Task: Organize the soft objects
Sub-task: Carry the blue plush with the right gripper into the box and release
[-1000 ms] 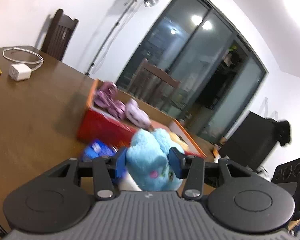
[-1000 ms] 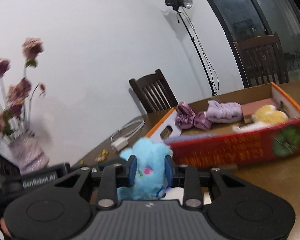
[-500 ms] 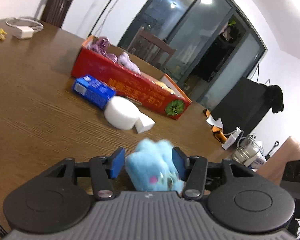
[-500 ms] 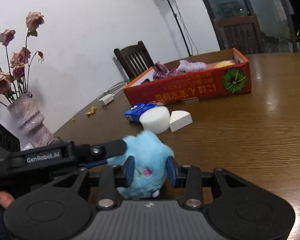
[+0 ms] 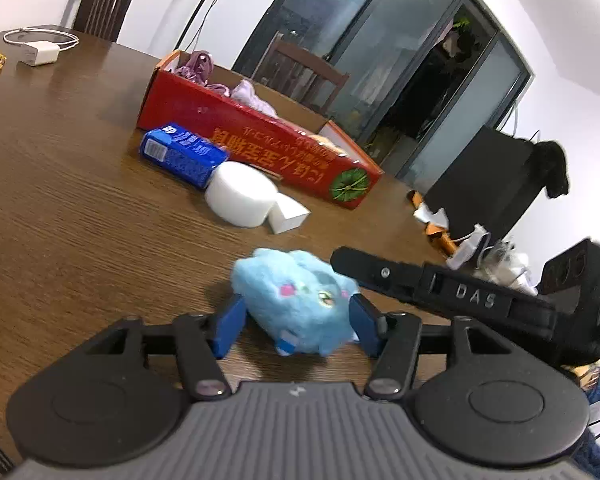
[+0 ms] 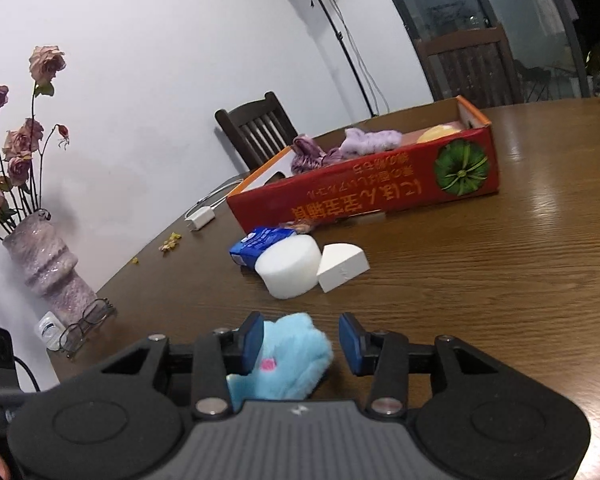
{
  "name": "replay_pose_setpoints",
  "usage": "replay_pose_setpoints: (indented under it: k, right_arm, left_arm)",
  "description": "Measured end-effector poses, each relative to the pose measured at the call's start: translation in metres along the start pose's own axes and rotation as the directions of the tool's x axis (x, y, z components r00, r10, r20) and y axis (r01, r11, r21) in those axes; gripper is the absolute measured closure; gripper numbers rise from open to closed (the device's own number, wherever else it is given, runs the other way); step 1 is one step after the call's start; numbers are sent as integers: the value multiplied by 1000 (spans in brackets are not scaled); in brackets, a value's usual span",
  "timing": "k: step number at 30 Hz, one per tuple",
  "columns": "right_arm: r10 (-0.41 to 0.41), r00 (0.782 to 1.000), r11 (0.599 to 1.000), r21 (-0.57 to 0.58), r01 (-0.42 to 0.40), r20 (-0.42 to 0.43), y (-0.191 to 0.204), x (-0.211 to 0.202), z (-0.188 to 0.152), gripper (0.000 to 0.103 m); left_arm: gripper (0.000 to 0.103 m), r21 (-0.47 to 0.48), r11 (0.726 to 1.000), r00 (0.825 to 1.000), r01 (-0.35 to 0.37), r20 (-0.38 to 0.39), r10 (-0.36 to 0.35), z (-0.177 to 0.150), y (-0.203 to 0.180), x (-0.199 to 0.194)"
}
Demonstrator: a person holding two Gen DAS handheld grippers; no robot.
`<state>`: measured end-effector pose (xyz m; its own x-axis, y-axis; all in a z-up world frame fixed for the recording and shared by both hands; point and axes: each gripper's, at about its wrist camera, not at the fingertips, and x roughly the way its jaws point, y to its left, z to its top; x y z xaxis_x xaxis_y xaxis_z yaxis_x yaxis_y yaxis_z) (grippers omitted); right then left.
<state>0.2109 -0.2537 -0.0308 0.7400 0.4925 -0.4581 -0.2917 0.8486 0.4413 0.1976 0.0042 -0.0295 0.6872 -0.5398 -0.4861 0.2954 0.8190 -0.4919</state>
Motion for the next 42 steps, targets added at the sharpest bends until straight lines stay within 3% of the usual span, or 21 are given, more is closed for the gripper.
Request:
replay_pose_setpoints:
  k: [6, 11, 15, 18, 20, 21, 22, 27, 30, 35, 39, 42]
  right_arm:
    - [23, 997, 1000, 5, -23, -67, 2, 4, -2, 62]
    - [28, 998, 999, 41, -25, -58, 0, -3, 0, 62]
    - [34, 997, 997, 76, -29, -65, 1, -1, -1, 61]
    - [8, 999, 994, 107, -2, -54, -5, -2, -5, 50]
    - [20, 997, 989, 150, -10, -68, -13, 1, -8, 51]
    - [36, 997, 985, 168, -24, -70, -15, 2, -9, 56]
    - [57, 996, 982, 183, -44, -69, -17, 3, -9, 65]
    - [58, 997, 986, 157, -49, -56, -12, 11, 3, 70]
    - [75, 997, 991, 111, -75, 2, -3, 10, 32, 71]
    - [90, 992, 996, -21, -89, 90, 7, 42, 116, 71]
    - [75, 996, 997, 12, -76, 53, -8, 121, 191, 71]
    - [39, 999, 999, 33, -39, -7, -21, 182, 225, 71]
  left_arm:
    - [51, -68, 994, 996, -89, 22, 90, 13, 28, -8]
    - [43, -95, 995, 999, 27, 34, -24, 20, 33, -9]
    - [40, -37, 999, 999, 33, 10, -32, 22, 22, 7]
    - [41, -52, 997, 999, 49, -20, -50, 23, 23, 16]
    - [53, -60, 996, 996, 68, -45, -71, 22, 25, 19]
    - [57, -59, 995, 995, 79, -61, -83, 21, 24, 21]
    - [59, -62, 994, 994, 88, -62, -92, 21, 24, 23]
    - [62, -38, 994, 994, 99, -37, -100, 35, 18, 21]
    - [62, -4, 991, 990, 136, 34, -135, 67, 13, 17]
    - [63, 85, 989, 988, 118, 95, -126, 161, 11, 49]
    - [63, 120, 993, 997, 18, 77, -28, 233, 28, 107]
    - [63, 111, 991, 998, -70, 10, 70, 265, 43, 150]
